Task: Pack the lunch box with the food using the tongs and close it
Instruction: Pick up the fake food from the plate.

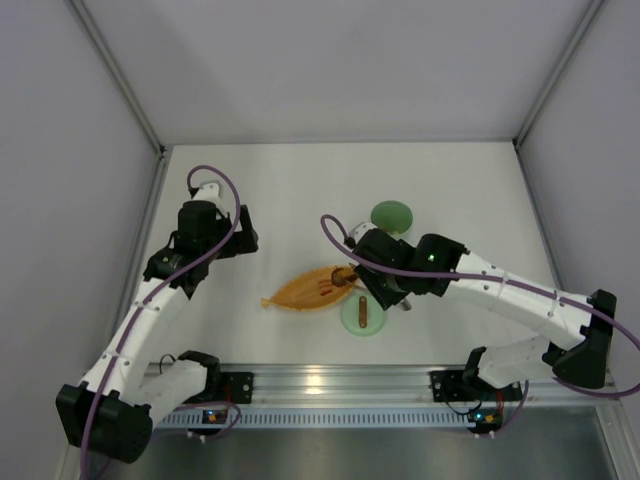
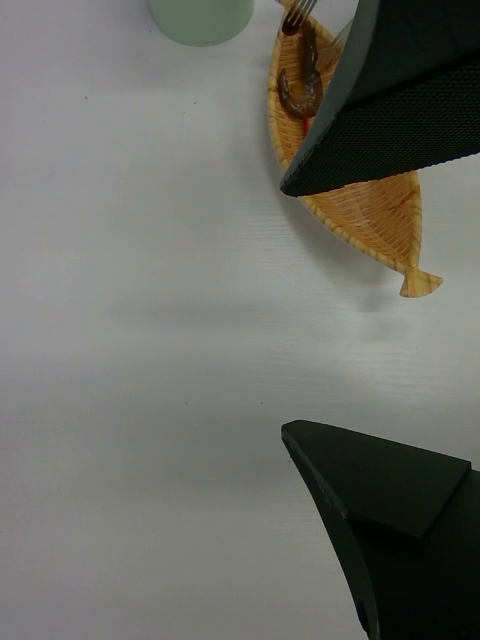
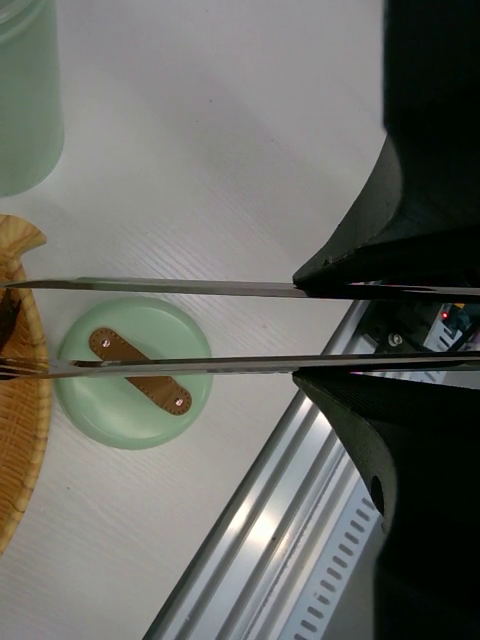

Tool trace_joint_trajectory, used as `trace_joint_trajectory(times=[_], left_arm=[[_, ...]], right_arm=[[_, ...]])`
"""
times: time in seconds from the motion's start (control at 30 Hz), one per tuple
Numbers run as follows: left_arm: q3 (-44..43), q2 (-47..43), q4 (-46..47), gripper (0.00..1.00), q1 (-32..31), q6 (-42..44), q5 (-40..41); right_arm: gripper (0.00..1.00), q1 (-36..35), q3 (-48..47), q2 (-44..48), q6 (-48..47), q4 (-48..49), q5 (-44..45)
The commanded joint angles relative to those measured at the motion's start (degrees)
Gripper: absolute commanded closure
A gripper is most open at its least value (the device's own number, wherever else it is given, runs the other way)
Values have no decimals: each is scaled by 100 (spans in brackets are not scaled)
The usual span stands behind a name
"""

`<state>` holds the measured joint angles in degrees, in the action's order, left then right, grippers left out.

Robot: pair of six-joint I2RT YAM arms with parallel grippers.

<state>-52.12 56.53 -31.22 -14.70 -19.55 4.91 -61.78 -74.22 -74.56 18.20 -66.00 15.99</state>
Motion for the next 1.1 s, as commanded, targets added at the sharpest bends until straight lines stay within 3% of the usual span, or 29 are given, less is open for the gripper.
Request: trace_joint_trajectory(times=[0.0, 1.07], left_arm=[[-88, -46, 116, 1, 20, 13, -51], [-97, -46, 125, 1, 20, 30, -25]], right_arm=[[63, -71, -128, 65, -18, 113, -105], [69, -80, -190, -348, -290, 421, -395]])
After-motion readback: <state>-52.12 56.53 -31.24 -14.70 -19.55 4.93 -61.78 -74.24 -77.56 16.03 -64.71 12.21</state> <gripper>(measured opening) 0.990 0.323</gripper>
